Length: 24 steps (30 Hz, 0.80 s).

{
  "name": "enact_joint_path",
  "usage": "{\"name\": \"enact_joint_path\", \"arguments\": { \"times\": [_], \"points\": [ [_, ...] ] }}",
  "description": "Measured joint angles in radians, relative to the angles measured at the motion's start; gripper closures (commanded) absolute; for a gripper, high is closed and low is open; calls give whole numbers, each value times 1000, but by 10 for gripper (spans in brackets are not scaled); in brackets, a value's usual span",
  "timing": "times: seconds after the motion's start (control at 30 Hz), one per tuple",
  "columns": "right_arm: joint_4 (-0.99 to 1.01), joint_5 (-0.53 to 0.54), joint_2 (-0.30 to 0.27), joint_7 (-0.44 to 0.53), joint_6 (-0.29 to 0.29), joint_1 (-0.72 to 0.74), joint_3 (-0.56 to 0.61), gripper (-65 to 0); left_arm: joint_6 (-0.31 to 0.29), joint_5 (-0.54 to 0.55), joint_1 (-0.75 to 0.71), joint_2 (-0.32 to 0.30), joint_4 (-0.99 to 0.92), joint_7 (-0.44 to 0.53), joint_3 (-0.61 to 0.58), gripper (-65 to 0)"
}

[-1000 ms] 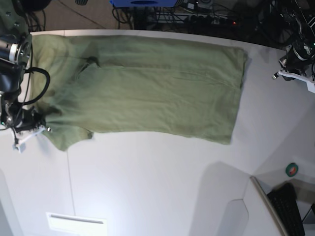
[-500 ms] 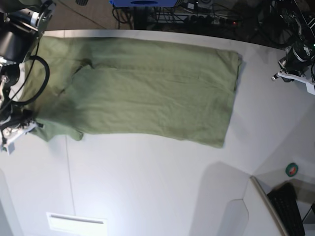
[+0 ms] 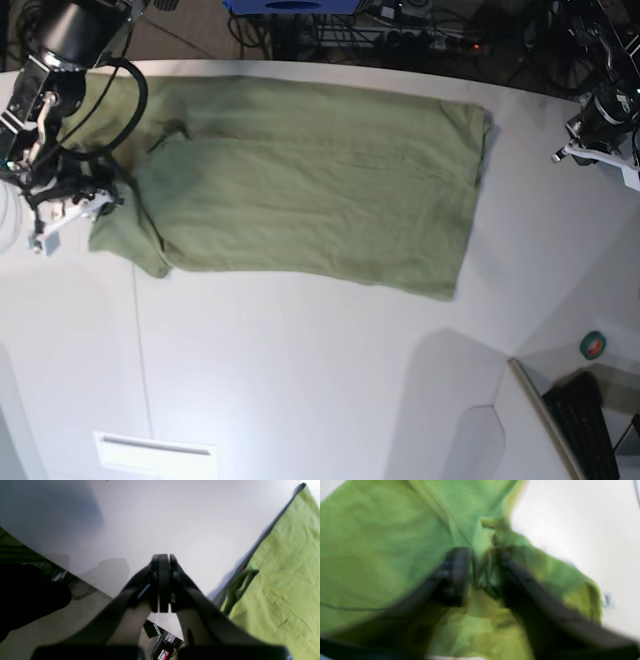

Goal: Layout the t-shirt on the table in an organized manner, then fold the t-shirt properly
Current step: 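Fold the hem edge over with the right gripper and hold it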

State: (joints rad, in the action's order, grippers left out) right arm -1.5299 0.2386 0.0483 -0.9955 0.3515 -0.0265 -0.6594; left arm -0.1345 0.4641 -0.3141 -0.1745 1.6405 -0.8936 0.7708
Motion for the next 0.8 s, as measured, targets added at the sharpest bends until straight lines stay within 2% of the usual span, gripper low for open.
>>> {"name": "enact_joint_path", "arguments": {
  "times": [0.13, 0.23, 0.33, 0.5, 0.63, 0.8],
  "points": [
    [-129, -12, 12, -5, -4, -21, -26, -347, 0, 0, -2, 0, 0, 0, 0, 0],
    [-121, -17, -37, -23, -33, 19, 62, -353, 0, -1, 1, 0, 0, 0, -3, 0],
    [37, -19, -118, 5, -109, 134, 146, -353, 0, -2, 2, 0, 0, 0, -2, 0],
    [420, -29, -223, 3, -184, 322, 216, -354, 0, -3, 1, 0, 0, 0, 0, 0],
    [645, -25, -266, 29, -205, 423, 261, -354, 0, -4, -5, 0, 0, 0, 2, 0],
    [784, -29, -290, 87, -206, 455, 305, -350, 0, -3, -5, 0, 0, 0, 3, 0]
  ]
}}
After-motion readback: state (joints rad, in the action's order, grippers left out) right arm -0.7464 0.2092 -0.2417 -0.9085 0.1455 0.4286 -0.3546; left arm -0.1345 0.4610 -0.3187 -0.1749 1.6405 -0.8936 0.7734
